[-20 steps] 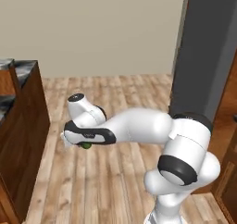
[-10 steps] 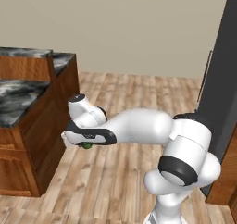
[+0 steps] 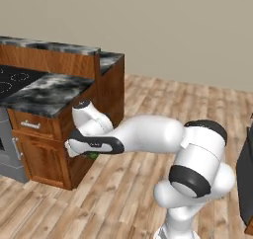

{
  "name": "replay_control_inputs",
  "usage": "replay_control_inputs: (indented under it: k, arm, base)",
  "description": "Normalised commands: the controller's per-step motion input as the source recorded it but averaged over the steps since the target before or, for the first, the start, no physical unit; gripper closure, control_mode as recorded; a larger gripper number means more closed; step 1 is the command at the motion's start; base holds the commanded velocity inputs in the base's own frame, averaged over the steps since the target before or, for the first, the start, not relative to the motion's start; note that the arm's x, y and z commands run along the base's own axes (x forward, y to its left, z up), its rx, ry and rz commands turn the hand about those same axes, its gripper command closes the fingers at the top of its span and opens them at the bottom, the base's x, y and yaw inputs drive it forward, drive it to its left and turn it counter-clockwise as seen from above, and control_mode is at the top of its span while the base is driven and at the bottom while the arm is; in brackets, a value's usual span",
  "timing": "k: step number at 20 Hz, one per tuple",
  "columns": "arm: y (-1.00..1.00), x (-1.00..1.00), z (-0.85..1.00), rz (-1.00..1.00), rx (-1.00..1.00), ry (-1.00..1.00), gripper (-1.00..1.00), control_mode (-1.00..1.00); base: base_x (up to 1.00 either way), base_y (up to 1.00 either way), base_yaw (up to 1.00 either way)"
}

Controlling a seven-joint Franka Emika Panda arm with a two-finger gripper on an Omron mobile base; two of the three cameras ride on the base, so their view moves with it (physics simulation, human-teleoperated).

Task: Turn on the sink faucet. Then move the avocado from the counter to the sink. Turn off the sink. Move the vegetable from the sink to the pot next to the stove. Finally move the pot to the rear left burner.

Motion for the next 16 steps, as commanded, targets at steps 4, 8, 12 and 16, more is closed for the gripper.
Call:
replay_control_inputs:
  k: [4,8,12,16]
  arm:
    - [0.0,0.0,0.0,0.0,0.0,0.0,1.0,1.0]
    - [0.0,0.0,0.0,0.0,0.0,0.0,1.0,1.0]
    - [0.0,0.0,0.0,0.0,0.0,0.0,1.0,1.0]
    - [0.0,0.0,0.0,0.0,0.0,0.0,1.0,1.0]
  base:
    - [-0.1,0.01,0.41]
    - [0.02,0.16,0.4]
    - [0.26,0.29,0.36]
    - [0.47,0.24,0.32]
